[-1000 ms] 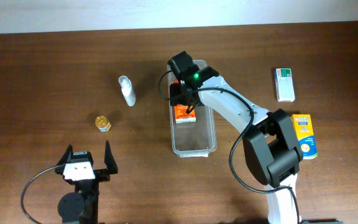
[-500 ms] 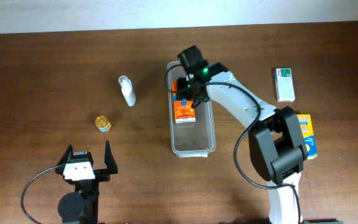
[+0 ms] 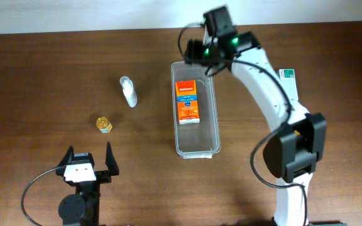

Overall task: Pack container
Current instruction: 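Move the right gripper to the yellow Woods' box and grasp it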

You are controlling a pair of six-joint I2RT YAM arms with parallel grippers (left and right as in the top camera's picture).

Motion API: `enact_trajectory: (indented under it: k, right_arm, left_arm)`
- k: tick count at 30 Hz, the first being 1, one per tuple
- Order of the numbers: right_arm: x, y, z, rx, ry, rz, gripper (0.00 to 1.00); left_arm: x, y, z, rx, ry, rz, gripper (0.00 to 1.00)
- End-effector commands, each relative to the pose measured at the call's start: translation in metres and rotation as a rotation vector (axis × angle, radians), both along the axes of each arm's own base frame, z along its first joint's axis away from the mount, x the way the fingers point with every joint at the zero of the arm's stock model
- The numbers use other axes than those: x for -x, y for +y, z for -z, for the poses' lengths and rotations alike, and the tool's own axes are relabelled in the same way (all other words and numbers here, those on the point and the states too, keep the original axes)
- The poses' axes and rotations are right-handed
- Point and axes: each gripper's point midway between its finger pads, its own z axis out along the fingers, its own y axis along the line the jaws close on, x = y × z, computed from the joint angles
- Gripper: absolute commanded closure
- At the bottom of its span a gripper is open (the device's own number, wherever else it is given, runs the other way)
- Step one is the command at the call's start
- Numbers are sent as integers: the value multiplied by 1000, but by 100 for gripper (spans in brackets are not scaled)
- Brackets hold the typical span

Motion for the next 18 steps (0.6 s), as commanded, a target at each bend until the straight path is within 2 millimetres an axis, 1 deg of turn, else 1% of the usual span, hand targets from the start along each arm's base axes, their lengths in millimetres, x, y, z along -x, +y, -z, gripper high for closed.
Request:
enact_trajectory:
  k: [1, 3, 5, 7, 10, 12, 13, 14, 15, 18]
  right_arm:
    - [-2, -36, -95, 42, -188, 25, 19]
    - [3, -77, -109, 161, -188, 93, 17]
    - [14, -125, -112, 317, -156, 143, 13]
    - [30, -166, -106, 440, -79, 155, 10]
    - [66, -210, -83, 499, 112, 158, 8]
    - [94, -231, -67, 513, 253, 170, 7]
    - [104, -240, -62, 515, 305, 178, 7]
    - [107, -243, -57, 485, 329, 181, 7]
    - [109, -241, -57, 437, 332, 176, 5]
    - [113, -241, -53, 373, 352, 174, 5]
  left_arm:
    - [0, 2, 2, -15, -1, -9, 0]
    - [0, 2, 2, -16, -1, -9, 1]
    - [0, 2, 2, -16, -1, -9, 0]
    - [0, 2, 2, -16, -1, -9, 1]
    - [0, 2, 2, -16, -1, -9, 0]
    - [0, 2, 2, -16, -1, -9, 0]
    - [0, 2, 2, -16, -1, -9, 0]
    - [0, 2, 2, -16, -1, -9, 0]
    - [0, 2, 2, -16, -1, -9, 0]
    - [0, 2, 2, -16, -1, -9, 0]
